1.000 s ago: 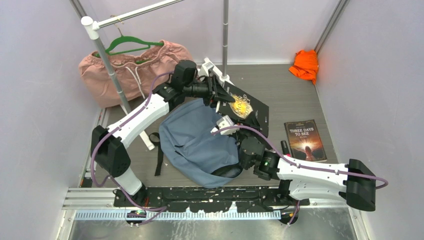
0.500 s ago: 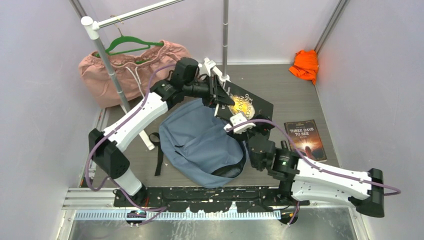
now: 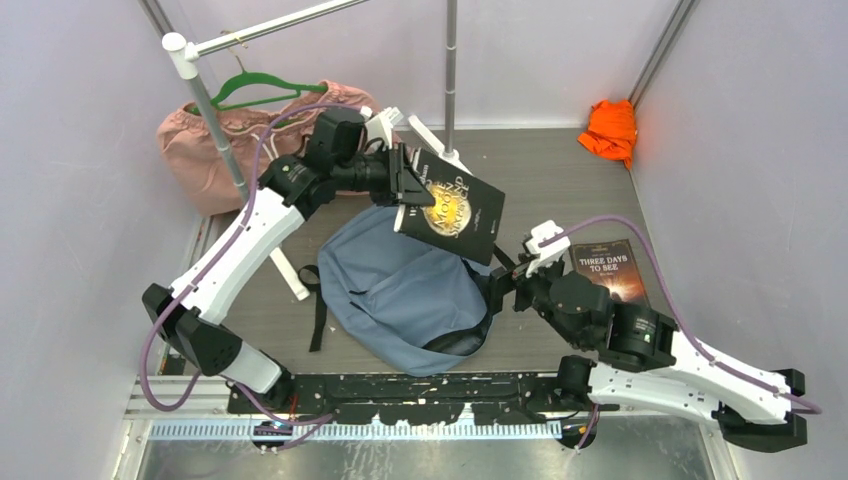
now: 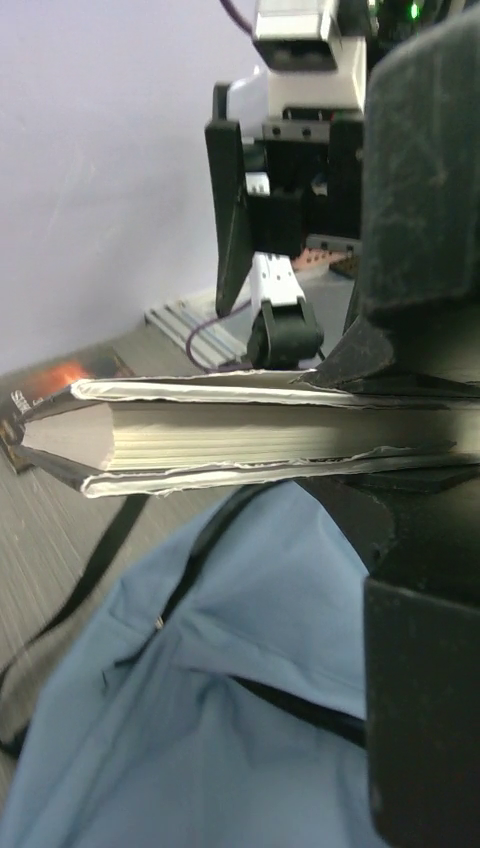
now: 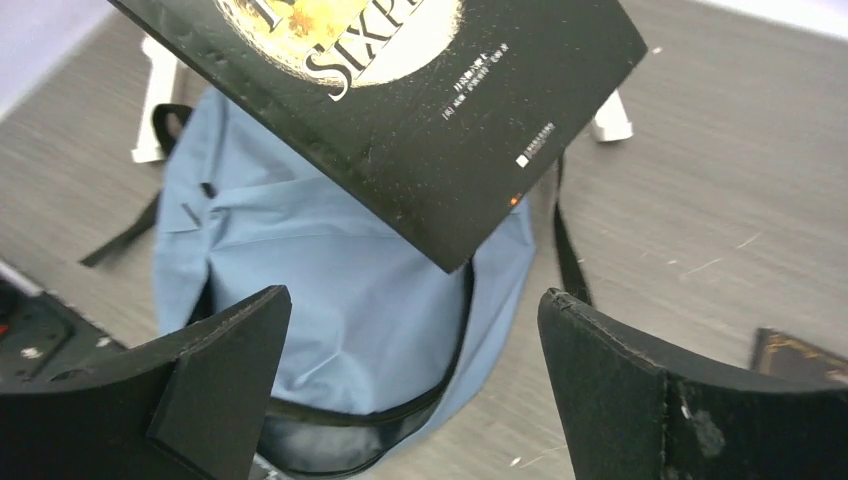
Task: Pack the student bag
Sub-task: Pick up the book from the center of the board.
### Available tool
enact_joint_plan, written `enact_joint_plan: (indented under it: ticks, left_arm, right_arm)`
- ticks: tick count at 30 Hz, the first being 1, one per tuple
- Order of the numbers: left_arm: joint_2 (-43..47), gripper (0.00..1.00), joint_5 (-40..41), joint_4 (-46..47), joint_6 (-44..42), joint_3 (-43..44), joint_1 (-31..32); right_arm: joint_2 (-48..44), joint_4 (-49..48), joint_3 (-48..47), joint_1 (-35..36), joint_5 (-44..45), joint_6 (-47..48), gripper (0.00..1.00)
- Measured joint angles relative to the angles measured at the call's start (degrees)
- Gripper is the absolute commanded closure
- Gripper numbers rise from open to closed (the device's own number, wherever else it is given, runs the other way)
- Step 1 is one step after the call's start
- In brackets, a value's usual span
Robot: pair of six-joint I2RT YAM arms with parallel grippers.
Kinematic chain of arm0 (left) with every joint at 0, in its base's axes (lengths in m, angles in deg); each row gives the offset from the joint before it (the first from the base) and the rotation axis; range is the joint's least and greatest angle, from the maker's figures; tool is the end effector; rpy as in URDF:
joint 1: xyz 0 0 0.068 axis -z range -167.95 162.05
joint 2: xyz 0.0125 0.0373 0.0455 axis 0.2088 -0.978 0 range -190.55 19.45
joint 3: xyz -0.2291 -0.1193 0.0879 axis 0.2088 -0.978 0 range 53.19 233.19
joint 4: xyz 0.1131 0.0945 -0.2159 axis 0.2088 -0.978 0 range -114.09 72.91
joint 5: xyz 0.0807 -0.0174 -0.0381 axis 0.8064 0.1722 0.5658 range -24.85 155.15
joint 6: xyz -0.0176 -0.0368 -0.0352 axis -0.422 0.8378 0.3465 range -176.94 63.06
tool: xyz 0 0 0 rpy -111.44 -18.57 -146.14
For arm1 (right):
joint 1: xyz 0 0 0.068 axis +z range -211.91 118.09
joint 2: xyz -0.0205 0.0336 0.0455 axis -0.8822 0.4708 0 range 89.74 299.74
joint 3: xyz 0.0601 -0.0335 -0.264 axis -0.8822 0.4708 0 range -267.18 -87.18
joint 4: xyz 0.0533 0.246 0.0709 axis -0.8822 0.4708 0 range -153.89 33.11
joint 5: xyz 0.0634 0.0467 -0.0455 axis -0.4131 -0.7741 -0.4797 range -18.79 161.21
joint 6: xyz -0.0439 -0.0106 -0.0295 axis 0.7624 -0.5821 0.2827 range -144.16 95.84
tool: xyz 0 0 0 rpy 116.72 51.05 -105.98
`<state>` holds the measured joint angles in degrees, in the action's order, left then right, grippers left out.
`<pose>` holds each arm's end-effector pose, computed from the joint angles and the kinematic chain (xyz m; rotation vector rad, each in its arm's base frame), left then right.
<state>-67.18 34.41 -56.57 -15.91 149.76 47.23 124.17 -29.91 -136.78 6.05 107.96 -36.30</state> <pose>0.2563 -0.2030 0.4269 0.2483 2.2949 -1.3127 0.0649 0.1034 0.3518 -0.4639 1.7889 0.3709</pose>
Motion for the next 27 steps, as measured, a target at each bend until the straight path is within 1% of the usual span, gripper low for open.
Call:
enact_joint_plan:
  ticks: [4, 8, 10, 12, 14, 16, 19, 23, 25, 27]
  left_arm:
    - [1.0, 1.00, 2.4, -4.3, -4.5, -0.1, -0.1]
    - [3.6, 1.00, 2.0, -4.7, -6.0, -1.8, -0.7]
    - [4.6, 1.00, 1.4, -4.9, -6.7, -1.9, -0.9]
    - [5.4, 1.00, 1.0, -5.0, -7.3, -2.0, -1.2]
    - [6.1, 1.00, 0.9, -4.9, -7.6, -2.3, -1.6]
    - [7.0, 1.00, 1.0, -5.0, -8.4, -2.9, -1.9]
    - [7.5, 1.00, 0.9, -5.1, -8.9, -3.7, -2.4]
    - [7.5, 1.00, -0.8, -5.0, -9.1, -5.6, -3.4]
    - [7.5, 1.00, -2.0, -5.1, -9.1, -6.3, -4.0]
    - [7.5, 1.00, -3.0, -5.2, -9.1, -6.5, -4.7]
  right_arm:
    - [-4.5, 1.3, 1.6, -0.1, -2.7, -6.8, 0.00]
    - [-8.2, 1.5, 2.4, -0.4, -3.1, -11.1, 0.00]
    - [-7.8, 1.1, 2.3, -1.0, -3.5, -12.8, 0.00]
    - [-5.1, 1.2, 1.7, -2.5, -4.6, -14.1, 0.00]
    - [-0.2, 1.4, 0.0, -6.4, -8.6, -15.2, 0.00]
    - [5.2, 0.0, -1.7, -12.7, -14.4, -16.3, 0.00]
    - [10.4, -2.8, -2.1, -21.5, -22.6, -17.9, 0.00]
    - [11.9, -4.8, -2.0, -29.1, -31.8, -18.3, 0.00]
    - [11.8, -7.1, -1.9, -33.2, -37.8, -19.0, 0.00]
    - [12.0, -10.5, -1.1, -38.9, -44.3, -20.7, 0.00]
